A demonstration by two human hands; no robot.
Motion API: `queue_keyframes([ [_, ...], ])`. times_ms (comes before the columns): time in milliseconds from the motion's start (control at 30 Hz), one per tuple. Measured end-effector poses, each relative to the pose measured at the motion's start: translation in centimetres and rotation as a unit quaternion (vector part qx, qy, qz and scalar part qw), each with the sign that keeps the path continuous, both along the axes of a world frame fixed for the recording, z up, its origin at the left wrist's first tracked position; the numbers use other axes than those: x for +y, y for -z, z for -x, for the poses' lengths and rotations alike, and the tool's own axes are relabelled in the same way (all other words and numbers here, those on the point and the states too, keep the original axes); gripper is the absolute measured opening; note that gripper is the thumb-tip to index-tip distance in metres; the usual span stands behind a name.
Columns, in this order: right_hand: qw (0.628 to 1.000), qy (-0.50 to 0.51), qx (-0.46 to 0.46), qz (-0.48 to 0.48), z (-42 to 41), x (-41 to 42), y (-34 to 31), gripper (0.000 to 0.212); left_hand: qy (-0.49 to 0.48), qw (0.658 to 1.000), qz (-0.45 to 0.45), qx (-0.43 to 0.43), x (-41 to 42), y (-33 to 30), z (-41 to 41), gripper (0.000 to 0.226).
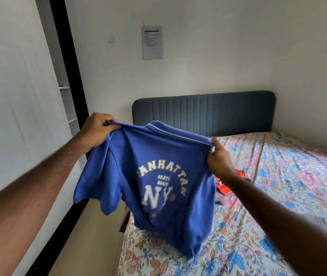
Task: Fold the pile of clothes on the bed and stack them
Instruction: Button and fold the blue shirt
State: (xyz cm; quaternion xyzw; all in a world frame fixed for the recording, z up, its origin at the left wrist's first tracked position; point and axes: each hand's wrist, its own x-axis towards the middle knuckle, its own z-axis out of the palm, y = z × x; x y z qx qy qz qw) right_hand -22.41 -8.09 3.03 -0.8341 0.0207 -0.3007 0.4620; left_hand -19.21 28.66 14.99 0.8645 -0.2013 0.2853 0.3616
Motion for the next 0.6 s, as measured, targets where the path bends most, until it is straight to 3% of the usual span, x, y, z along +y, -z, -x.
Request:
queue_keyframes([
  [100,0.993,0.069,-0.077,-0.058,0.4,0.7,-1.3,0.018,-0.087,0.992,-0.051,-0.071,-0.8,-0.6,0.1,0.014],
  [167,0.990,0.110,-0.068,0.061,0.5,0.1,-3.0,0.027,-0.145,0.982,-0.030,-0.112,-0.9,-1.2,0.4,0.018],
  [233,0.963,0.171,-0.071,0.197,0.6,-0.6,-4.8,0.050,-0.226,0.967,0.014,-0.117,-1.3,-1.5,0.9,0.020],
  [333,0.947,0.176,-0.171,0.206,1.0,-1.3,-8.7,0.056,-0.321,0.938,0.079,-0.101,-1.9,-1.9,1.7,0.024],
  [433,0.949,0.055,-0.206,0.234,1.7,-3.9,-13.2,0.045,-0.268,0.941,0.102,-0.178,0.3,-3.8,1.7,0.029],
  [500,0.942,0.004,-0.182,0.281,2.5,-5.8,-15.4,0.032,-0.178,0.958,0.049,-0.218,2.5,-5.5,1.9,0.023],
  [600,0.944,0.103,-0.151,0.275,3.7,-6.7,-16.1,0.025,-0.106,0.972,-0.024,-0.207,3.2,-7.5,3.2,0.005],
])
